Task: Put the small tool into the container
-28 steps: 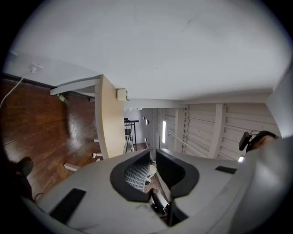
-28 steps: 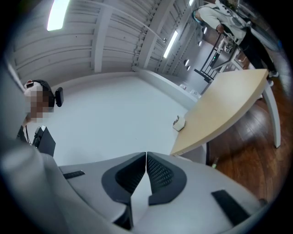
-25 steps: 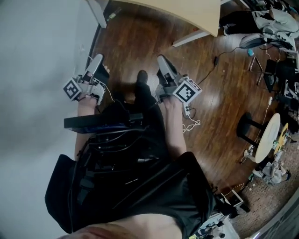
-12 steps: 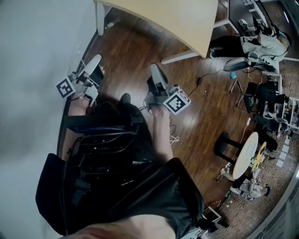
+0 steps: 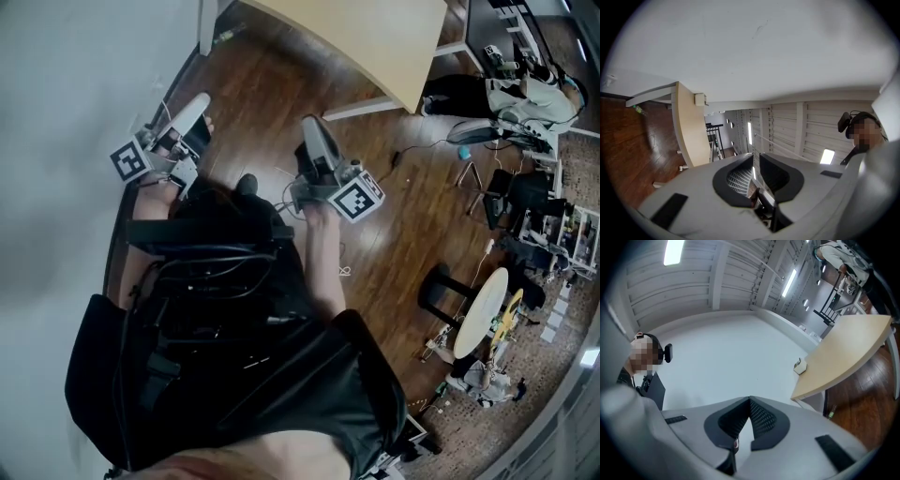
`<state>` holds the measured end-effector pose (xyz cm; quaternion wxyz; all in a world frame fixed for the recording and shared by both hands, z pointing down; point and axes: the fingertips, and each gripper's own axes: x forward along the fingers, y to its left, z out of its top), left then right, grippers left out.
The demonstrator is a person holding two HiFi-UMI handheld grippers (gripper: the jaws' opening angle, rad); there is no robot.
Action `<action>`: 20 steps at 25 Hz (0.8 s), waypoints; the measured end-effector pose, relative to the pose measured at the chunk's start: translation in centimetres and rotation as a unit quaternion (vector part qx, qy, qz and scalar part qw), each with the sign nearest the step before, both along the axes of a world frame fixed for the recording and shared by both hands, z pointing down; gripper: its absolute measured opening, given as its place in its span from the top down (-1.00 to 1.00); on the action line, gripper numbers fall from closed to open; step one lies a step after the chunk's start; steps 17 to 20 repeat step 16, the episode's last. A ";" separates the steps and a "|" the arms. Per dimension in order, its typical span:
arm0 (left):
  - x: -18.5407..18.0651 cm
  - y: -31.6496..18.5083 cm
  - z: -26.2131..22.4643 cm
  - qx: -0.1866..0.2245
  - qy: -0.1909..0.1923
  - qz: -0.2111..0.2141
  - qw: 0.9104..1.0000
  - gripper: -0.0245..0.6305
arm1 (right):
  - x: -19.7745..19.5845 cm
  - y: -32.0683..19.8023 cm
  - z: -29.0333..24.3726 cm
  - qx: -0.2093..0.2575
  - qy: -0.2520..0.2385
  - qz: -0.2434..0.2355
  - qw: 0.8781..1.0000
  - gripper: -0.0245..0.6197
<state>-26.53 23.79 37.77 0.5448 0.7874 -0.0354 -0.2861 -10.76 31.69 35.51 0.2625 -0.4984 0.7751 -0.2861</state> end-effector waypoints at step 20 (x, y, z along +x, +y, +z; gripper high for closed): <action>0.7 3.9 0.1 0.026 -0.006 0.062 0.998 0.85 | -0.8 2.4 0.9 -0.003 -0.012 0.010 1.000 0.97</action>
